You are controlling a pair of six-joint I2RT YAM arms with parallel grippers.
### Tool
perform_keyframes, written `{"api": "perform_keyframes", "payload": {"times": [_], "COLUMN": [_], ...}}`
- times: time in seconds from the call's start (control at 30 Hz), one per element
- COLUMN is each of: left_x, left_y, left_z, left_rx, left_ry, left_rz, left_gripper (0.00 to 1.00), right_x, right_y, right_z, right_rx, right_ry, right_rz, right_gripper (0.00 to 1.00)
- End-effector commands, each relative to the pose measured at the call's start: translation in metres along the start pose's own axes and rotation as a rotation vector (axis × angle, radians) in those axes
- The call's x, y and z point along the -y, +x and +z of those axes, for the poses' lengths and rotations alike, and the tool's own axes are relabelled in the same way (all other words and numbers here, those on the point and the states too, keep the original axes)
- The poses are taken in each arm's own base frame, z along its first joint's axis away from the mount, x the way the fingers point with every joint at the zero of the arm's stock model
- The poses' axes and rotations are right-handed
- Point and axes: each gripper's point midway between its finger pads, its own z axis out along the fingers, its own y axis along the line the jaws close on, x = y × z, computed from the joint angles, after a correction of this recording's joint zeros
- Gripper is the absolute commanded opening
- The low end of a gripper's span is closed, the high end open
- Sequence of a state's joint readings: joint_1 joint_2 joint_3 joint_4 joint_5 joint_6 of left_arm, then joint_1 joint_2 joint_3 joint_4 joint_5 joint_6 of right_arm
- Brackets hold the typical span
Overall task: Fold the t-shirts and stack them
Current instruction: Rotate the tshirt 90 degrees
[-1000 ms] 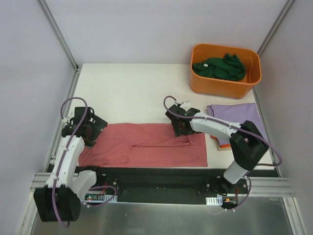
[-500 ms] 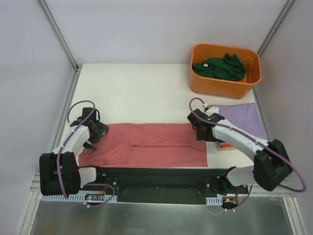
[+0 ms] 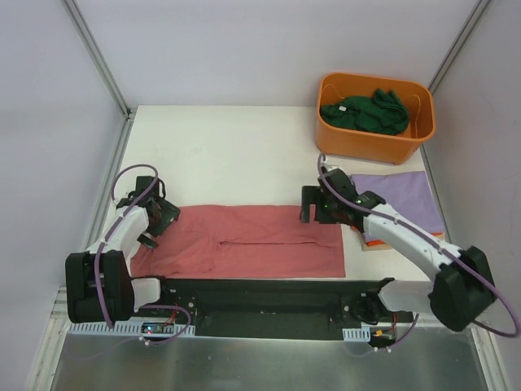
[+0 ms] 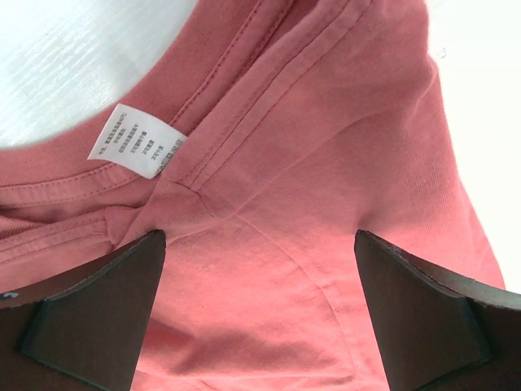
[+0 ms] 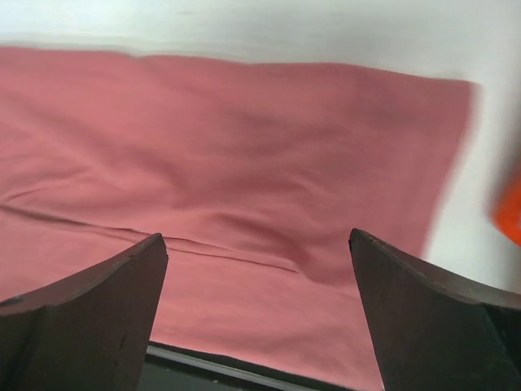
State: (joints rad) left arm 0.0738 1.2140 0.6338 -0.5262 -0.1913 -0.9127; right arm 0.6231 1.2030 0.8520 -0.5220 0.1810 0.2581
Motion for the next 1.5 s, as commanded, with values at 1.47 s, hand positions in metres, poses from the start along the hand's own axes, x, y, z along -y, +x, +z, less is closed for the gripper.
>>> {"api": "perform_keyframes", "payload": {"times": [1.47], "left_x": [0.532], "left_y": [-0.017], "left_z": [0.09], "left_rx": [-0.037], "left_ry": [0.901], "left_rz": [-0.115], "left_gripper": [0.99], "right_x": [-0.191], "right_y": [0.09], "right_z": [0.04], "right_rx": [-0.495], "right_ry": [-0.629], "right_rz": [-0.183], "right_gripper": [0.96]}}
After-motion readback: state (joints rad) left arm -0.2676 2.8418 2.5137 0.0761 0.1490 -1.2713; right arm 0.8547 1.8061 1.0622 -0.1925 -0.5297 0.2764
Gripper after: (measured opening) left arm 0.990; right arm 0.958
